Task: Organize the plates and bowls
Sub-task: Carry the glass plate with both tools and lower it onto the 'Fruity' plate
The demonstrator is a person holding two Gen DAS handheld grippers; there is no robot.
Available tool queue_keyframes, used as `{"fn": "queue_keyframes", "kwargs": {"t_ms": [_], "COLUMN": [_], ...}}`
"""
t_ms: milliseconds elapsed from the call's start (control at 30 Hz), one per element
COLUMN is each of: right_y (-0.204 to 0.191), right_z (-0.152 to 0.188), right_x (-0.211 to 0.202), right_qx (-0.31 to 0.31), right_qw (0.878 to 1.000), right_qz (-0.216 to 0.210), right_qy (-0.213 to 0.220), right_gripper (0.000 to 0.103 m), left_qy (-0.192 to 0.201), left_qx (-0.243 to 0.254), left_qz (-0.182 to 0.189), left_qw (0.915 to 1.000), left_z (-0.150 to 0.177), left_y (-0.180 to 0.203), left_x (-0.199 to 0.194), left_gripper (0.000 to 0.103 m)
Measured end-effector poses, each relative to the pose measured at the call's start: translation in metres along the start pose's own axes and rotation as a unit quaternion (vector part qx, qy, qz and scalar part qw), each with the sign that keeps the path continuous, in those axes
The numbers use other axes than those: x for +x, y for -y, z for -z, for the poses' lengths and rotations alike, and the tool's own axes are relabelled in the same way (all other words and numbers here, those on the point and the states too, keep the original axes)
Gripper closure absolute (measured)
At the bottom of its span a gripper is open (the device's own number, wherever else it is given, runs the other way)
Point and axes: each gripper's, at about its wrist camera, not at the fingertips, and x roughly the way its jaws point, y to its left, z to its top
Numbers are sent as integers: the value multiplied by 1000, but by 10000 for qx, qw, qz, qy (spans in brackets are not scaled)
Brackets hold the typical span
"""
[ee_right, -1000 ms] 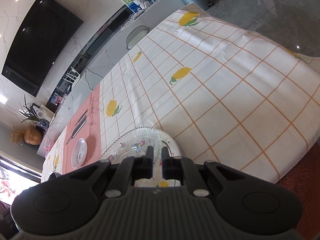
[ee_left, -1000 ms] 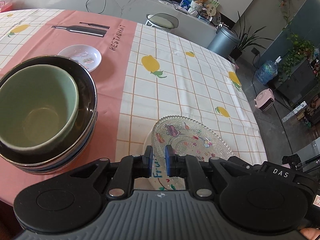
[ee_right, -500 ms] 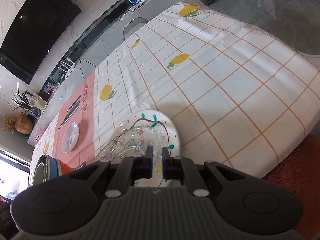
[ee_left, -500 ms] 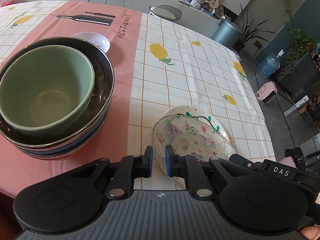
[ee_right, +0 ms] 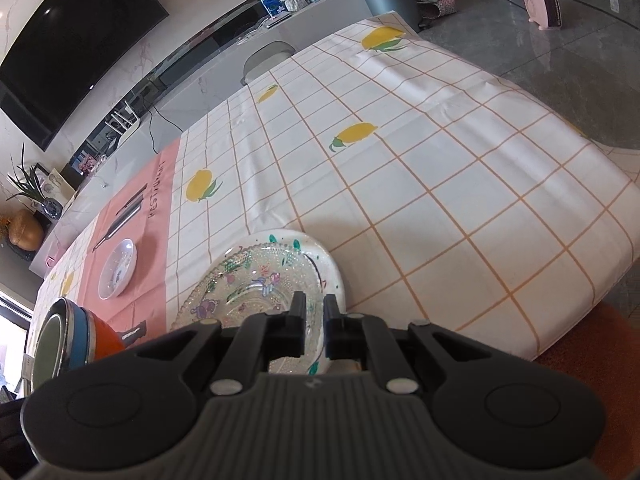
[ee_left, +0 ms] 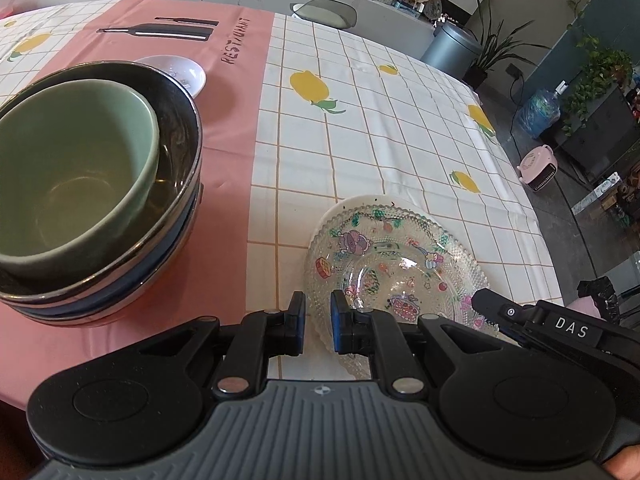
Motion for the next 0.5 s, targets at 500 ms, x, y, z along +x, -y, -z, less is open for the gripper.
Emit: {"fn": "queue_keyframes", "kwargs": {"t_ms": [500], "right_y": [-5], "right_z": [4], "right_x": [7], "right_qx": [-416], "right_qw": [9984], "right_qz": [362], "right_qy": [111], "right_gripper": [95], "left_qy": [51], "left_qx": [286], "left_qz": [-38], "left_qw": [9996], "left_z": [1], "left_y": [8], "left_x": [3], "left_gripper": [89]}}
